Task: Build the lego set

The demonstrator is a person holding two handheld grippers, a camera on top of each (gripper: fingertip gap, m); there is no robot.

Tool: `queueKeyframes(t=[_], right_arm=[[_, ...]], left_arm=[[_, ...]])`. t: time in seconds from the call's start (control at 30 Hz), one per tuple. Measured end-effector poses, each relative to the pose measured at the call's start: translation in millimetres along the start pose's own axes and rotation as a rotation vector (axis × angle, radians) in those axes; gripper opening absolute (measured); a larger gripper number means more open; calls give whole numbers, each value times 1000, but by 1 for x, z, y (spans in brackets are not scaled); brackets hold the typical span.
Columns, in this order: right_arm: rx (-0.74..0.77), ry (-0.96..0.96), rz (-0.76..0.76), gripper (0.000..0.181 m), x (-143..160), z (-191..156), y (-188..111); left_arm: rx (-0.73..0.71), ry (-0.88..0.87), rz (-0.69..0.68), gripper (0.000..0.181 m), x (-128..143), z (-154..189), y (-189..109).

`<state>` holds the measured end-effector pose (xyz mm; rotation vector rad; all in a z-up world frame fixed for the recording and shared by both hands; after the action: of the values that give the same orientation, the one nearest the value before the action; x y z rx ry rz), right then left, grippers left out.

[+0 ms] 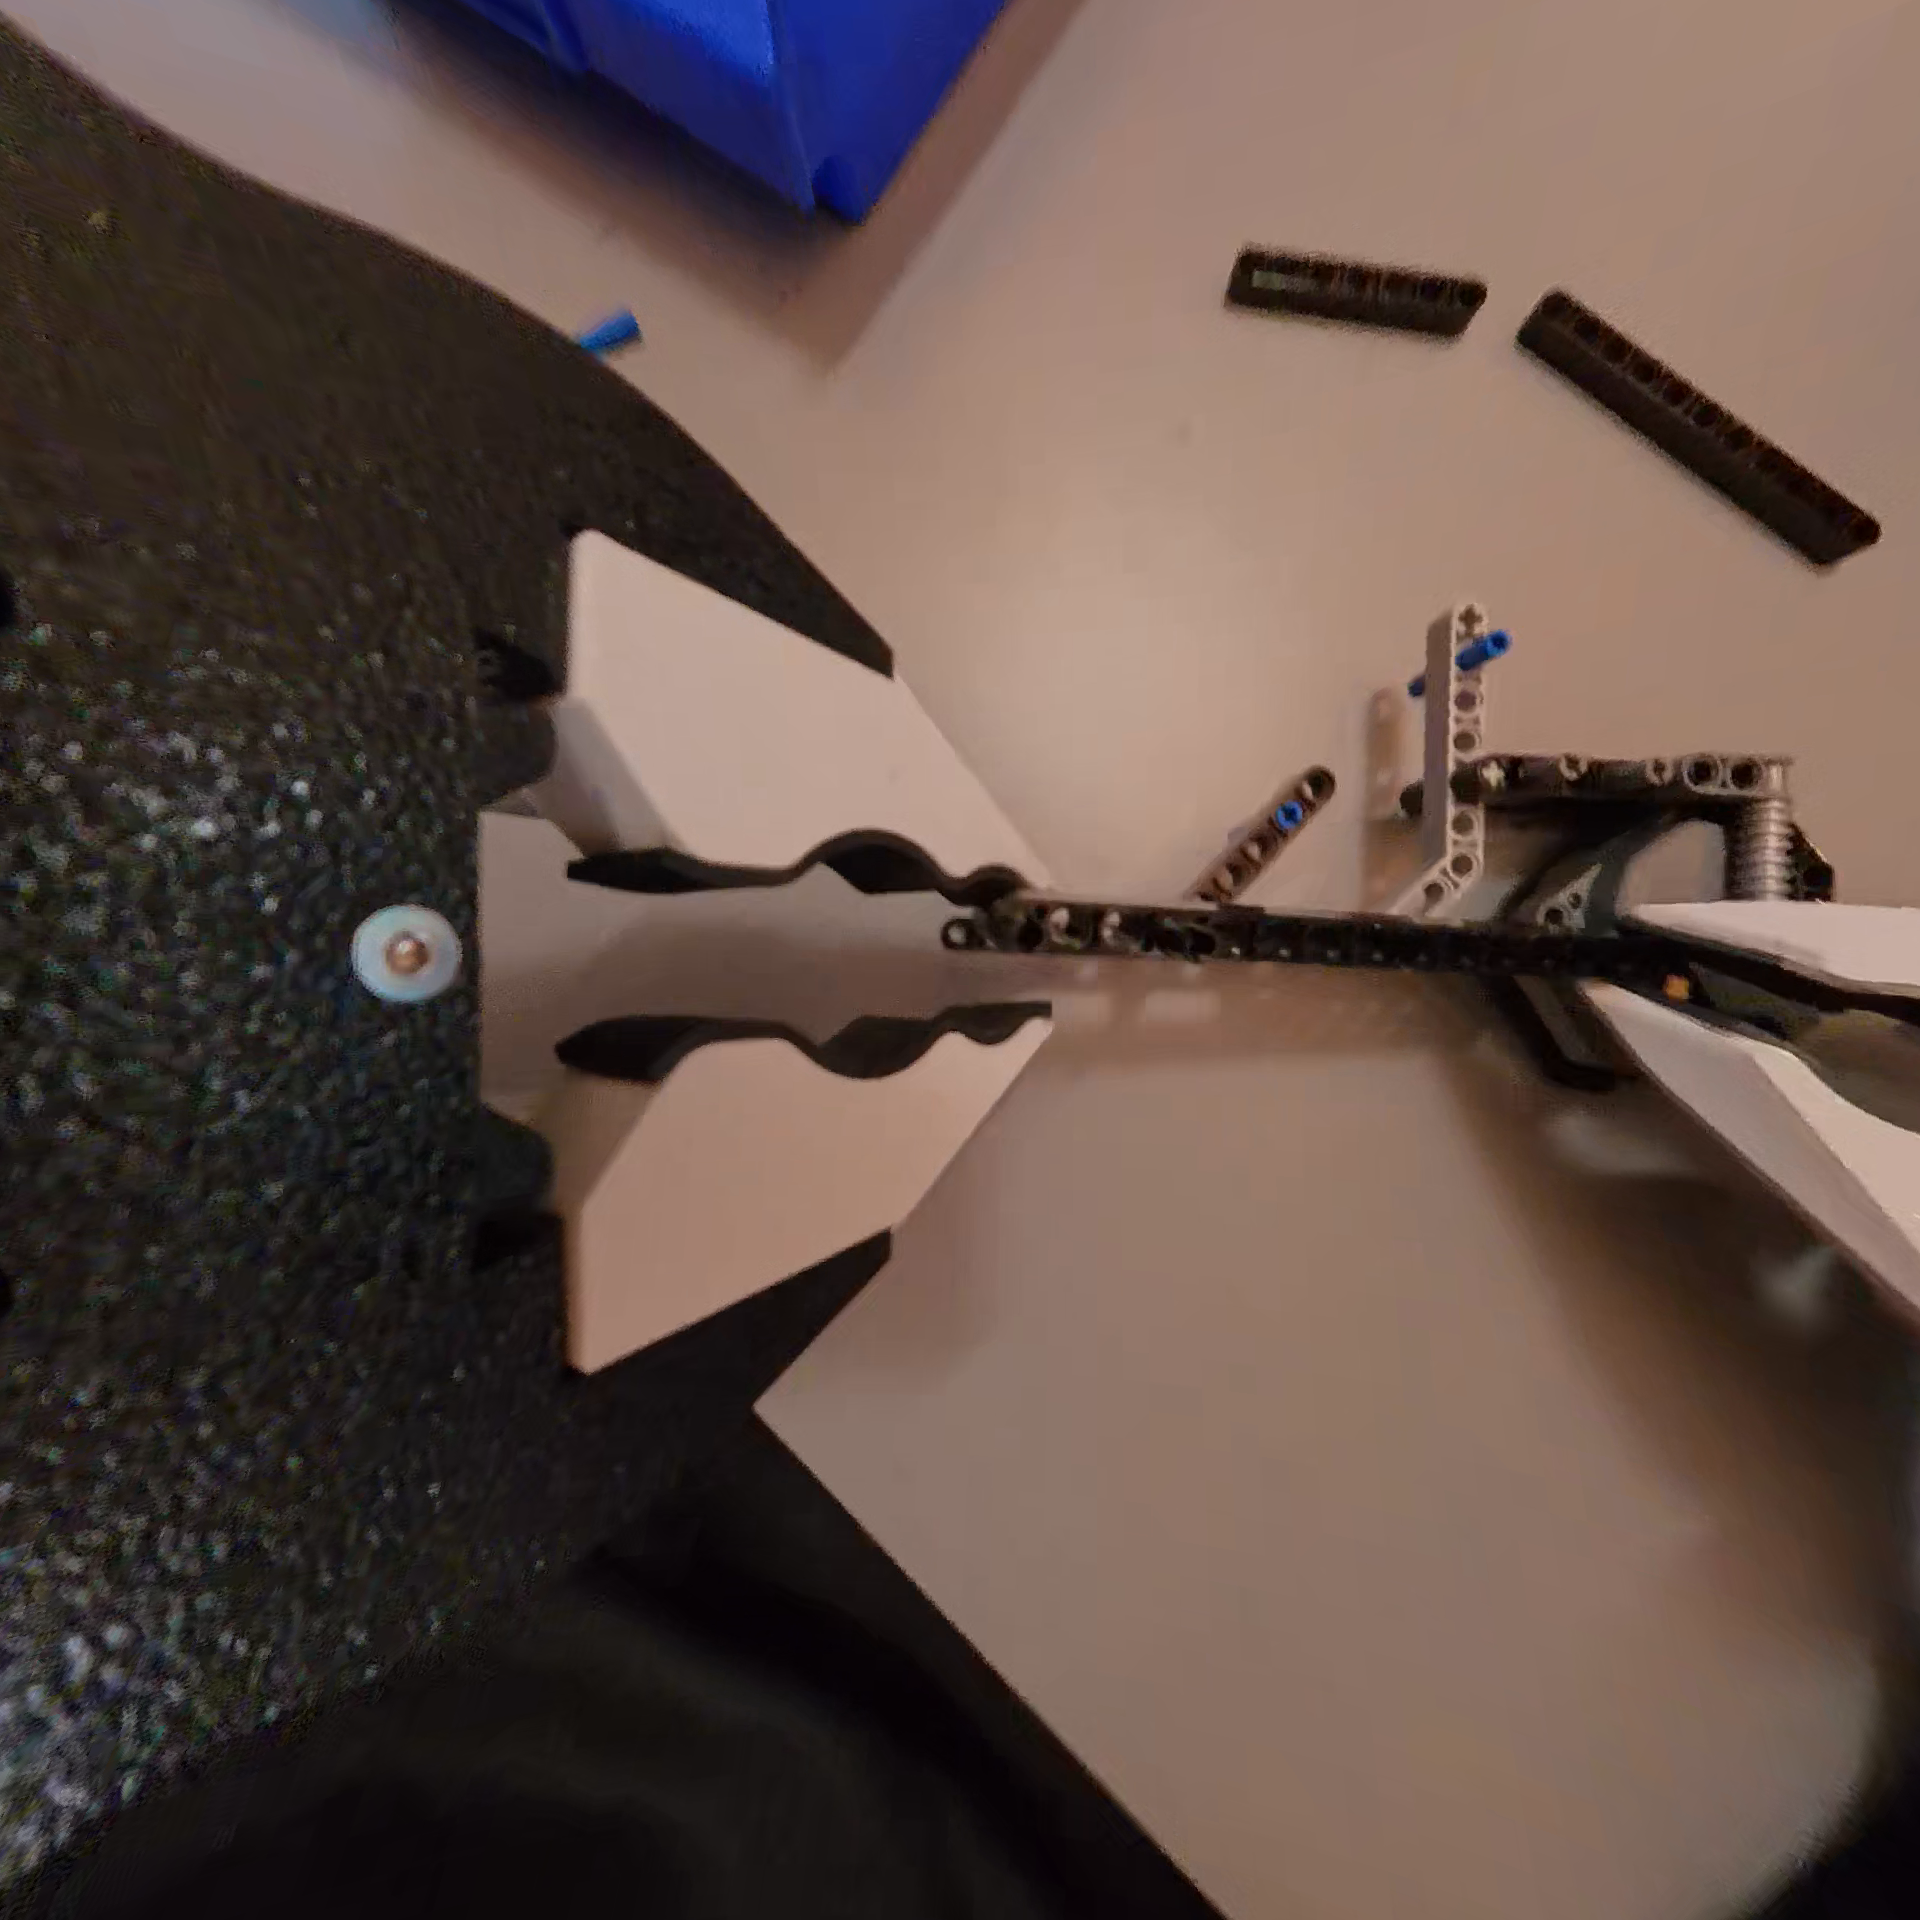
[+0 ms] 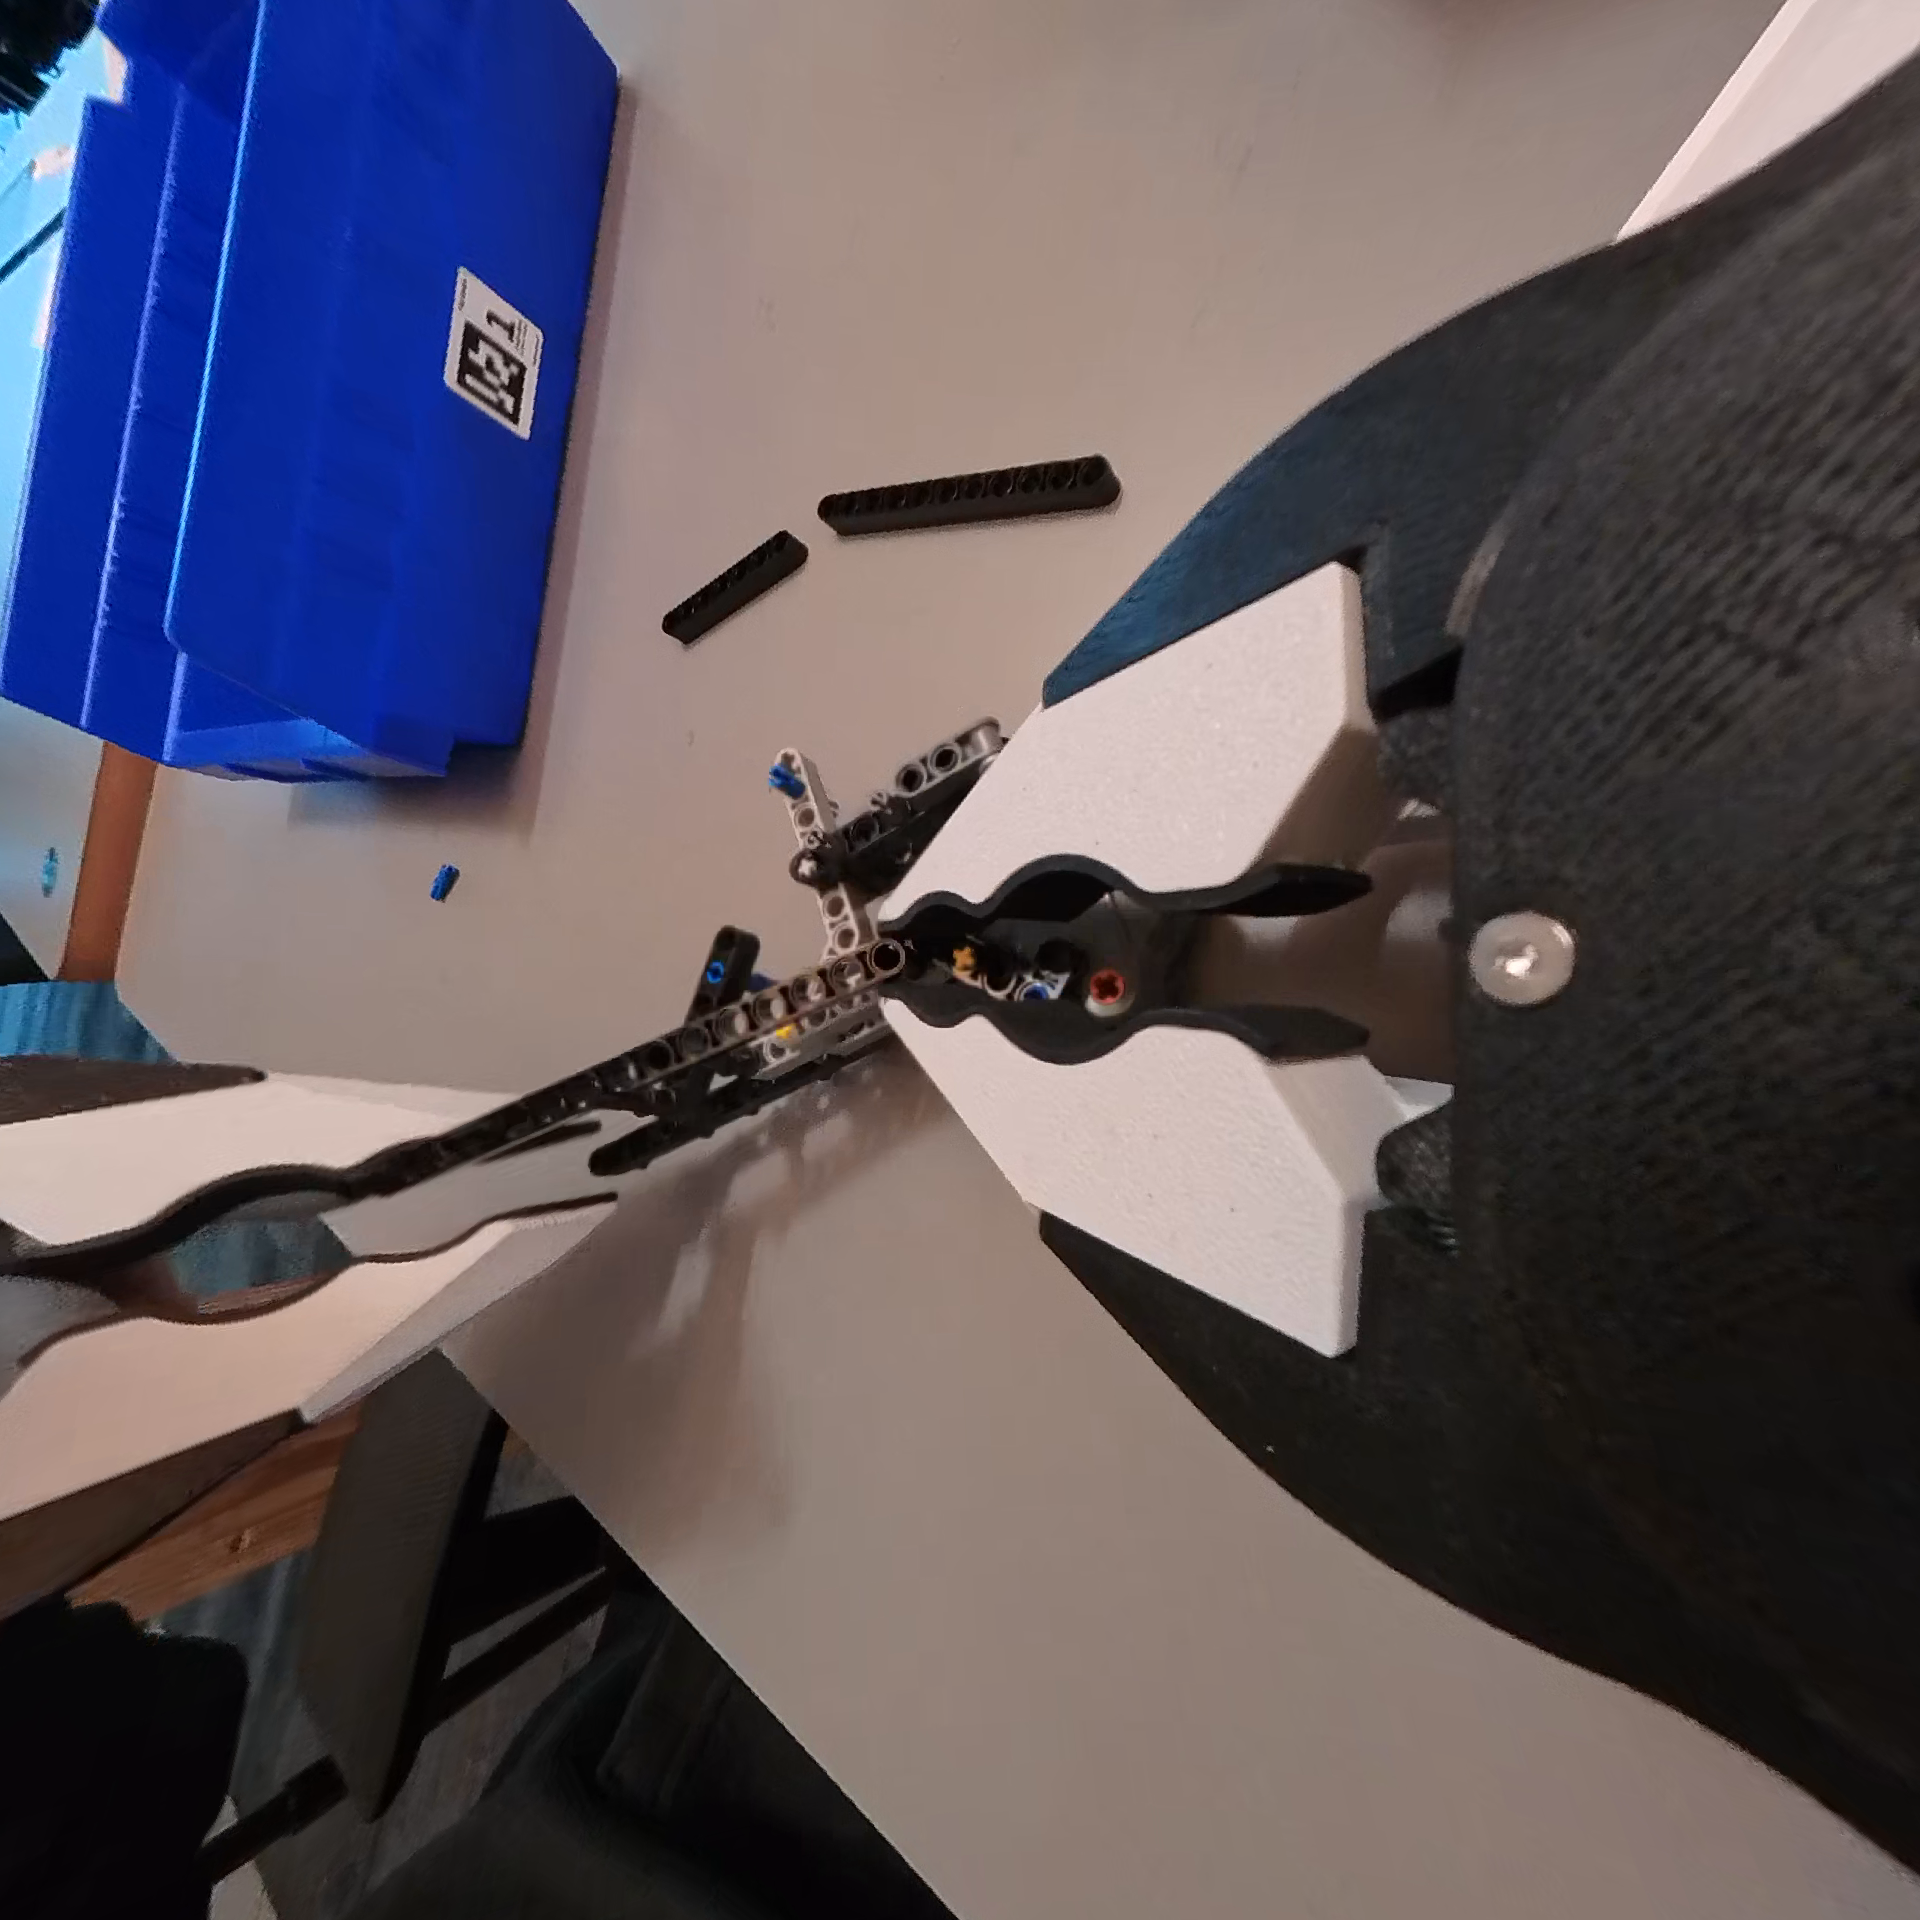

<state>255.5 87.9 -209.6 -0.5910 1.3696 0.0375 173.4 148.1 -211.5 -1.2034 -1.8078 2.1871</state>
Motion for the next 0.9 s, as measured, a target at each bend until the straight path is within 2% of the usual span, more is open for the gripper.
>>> queueKeyframes(t=[0.03,0.1,0.27,0.4,0.57,0.9], right_arm=[[1,-2,1,5,0,0,0],[3,-5,1,5,0,0,0],[-2,1,1,6,0,0,0],[0,-1,1,5,0,0,0],[1,-2,0,6,0,0,0],[2,4,18,6,-3,1,0]], left_arm=[[-44,35,-9,22,0,-5,-3],[-96,94,14,25,-6,-12,-13],[-71,190,150,31,-36,-5,-30],[-63,198,125,28,-31,-4,-15],[-69,163,206,5,-33,-7,-11],[74,1,356,5,-24,-9,-4]])
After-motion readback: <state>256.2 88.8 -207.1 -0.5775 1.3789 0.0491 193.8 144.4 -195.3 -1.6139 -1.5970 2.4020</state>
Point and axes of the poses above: each gripper's, where its closed fingertips meet, y out along the fingers, x out of its underside, z = x × y across the jaws, the point moved 1 cm from there along -y, back along the fingers, and after that the axes turned 3 degrees about z, right-handed, at the moved point
